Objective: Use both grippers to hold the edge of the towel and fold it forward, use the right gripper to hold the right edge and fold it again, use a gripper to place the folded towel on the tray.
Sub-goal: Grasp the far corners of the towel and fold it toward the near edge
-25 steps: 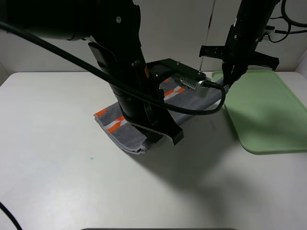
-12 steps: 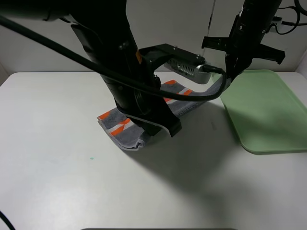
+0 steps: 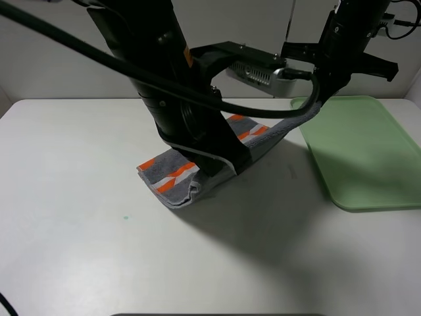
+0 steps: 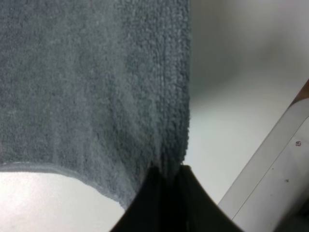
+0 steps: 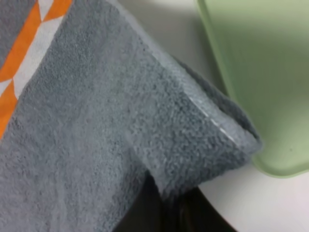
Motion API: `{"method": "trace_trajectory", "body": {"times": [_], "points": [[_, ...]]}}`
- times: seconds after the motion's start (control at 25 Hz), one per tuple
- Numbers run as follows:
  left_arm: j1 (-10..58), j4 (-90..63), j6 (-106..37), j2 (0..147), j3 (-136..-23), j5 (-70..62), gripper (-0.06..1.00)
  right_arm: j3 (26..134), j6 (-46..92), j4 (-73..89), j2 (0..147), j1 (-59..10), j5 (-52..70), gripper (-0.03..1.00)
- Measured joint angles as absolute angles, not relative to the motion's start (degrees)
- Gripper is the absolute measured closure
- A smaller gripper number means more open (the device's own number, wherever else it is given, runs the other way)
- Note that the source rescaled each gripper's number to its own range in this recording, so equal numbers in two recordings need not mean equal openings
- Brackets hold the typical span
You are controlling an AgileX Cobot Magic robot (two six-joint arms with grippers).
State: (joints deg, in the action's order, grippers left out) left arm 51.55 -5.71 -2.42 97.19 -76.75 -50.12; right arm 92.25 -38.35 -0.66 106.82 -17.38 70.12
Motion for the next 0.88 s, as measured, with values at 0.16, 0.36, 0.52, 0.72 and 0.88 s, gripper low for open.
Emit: {"method": "trace_trajectory", "body": {"times": [0.16, 0.36, 0.52, 0.72, 0.88], "points": [[51.6, -2.8, -1.8, 97.2, -76.7, -50.1, 0.94, 92.2, -38.3, -0.7, 106.8, -17.4, 70.1, 0.97], [51.6, 2.1, 0.0, 97.2, -76.4, -49.4, 0.94, 92.3, -38.4, -0.7, 107.8, -17.4, 70.1, 0.97], [51.6, 3.9, 0.3, 97.2, -75.3, -48.5, 0.94, 94.5, -38.4, 0.7, 109.6, -17.4, 70.1, 0.97], [49.3, 4.2, 1.2, 97.2, -75.3, -47.6, 0.94, 99.2, -38.6, 1.9, 111.6, -17.4, 70.1, 0.97], [45.7, 4.3, 1.2, 97.2, -75.3, -47.2, 0.94, 101.1, -39.0, 2.7, 112.7, -17.4, 70.1, 0.97]]}}
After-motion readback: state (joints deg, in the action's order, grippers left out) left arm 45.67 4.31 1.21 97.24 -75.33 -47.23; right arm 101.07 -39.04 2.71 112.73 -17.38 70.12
